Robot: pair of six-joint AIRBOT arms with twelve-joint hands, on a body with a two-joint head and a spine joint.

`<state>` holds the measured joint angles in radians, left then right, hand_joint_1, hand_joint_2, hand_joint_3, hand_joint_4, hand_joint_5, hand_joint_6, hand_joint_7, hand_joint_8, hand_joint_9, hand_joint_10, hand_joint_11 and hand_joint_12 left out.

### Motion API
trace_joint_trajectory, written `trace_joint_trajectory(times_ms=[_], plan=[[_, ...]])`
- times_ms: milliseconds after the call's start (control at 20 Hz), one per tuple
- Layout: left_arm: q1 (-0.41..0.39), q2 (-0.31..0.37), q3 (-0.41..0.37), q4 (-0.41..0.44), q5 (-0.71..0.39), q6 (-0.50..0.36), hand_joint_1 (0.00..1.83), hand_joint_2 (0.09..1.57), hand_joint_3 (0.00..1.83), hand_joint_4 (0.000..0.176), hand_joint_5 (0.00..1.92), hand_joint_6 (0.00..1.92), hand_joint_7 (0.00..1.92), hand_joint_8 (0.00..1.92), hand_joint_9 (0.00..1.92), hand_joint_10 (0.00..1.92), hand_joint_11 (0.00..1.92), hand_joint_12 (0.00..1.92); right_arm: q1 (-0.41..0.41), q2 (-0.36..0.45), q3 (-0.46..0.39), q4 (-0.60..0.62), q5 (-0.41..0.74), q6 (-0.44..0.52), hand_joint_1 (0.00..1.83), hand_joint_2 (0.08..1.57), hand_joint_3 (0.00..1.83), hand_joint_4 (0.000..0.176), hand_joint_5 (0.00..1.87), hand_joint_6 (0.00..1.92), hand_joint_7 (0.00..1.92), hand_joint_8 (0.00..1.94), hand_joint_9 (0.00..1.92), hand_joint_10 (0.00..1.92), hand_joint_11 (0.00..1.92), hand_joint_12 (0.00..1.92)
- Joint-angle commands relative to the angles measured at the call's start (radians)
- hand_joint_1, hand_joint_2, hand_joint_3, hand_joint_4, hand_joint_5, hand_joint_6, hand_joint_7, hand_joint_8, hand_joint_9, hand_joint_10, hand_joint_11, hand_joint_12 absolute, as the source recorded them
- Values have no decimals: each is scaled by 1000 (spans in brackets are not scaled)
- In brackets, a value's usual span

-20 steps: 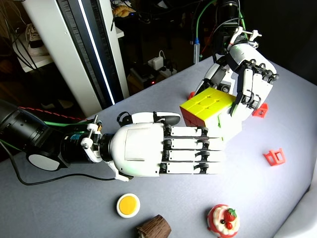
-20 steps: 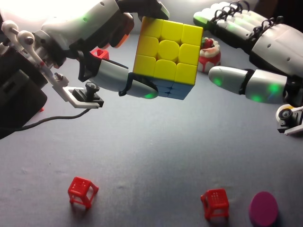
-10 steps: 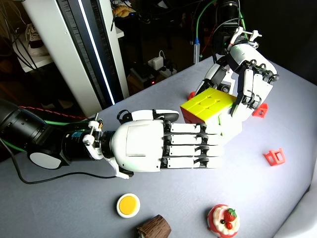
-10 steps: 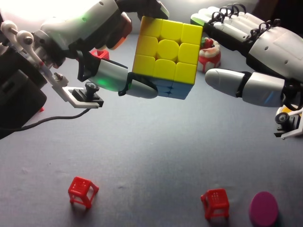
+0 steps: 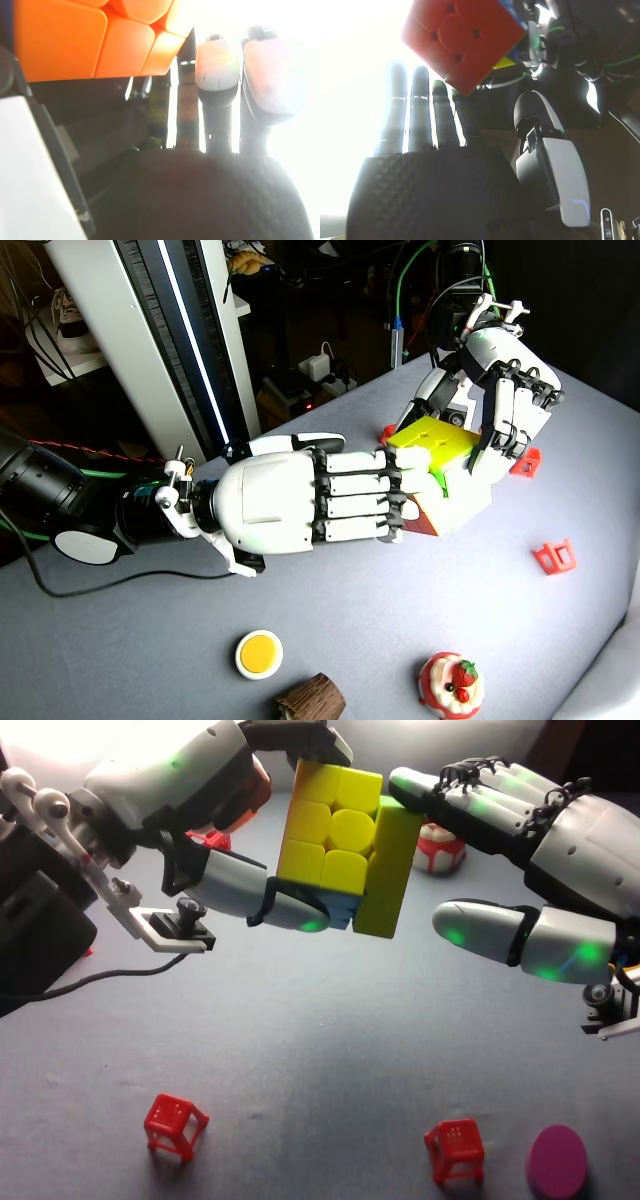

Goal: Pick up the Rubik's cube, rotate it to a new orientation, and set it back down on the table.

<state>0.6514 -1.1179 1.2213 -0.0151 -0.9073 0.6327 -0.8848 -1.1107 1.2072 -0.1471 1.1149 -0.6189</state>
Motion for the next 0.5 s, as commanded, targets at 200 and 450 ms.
trace_joint_trajectory(times_ms=[200, 450], plan=[[-12, 1, 1, -41, -170, -13, 1181, 662, 1304, 0, 899, 1726, 831, 1879, 727, 1921, 834, 1921, -8, 1, -31, -17, 134, 6, 0, 1362, 0, 0, 9, 661, 81, 801, 0, 1214, 0, 1569], [-10, 1, 3, -49, -174, -12, 1521, 583, 1025, 0, 1057, 1920, 1342, 1921, 1457, 1921, 1584, 1921, -32, 4, -55, -31, 141, 6, 0, 1374, 4, 0, 32, 807, 98, 735, 0, 1220, 0, 1639]])
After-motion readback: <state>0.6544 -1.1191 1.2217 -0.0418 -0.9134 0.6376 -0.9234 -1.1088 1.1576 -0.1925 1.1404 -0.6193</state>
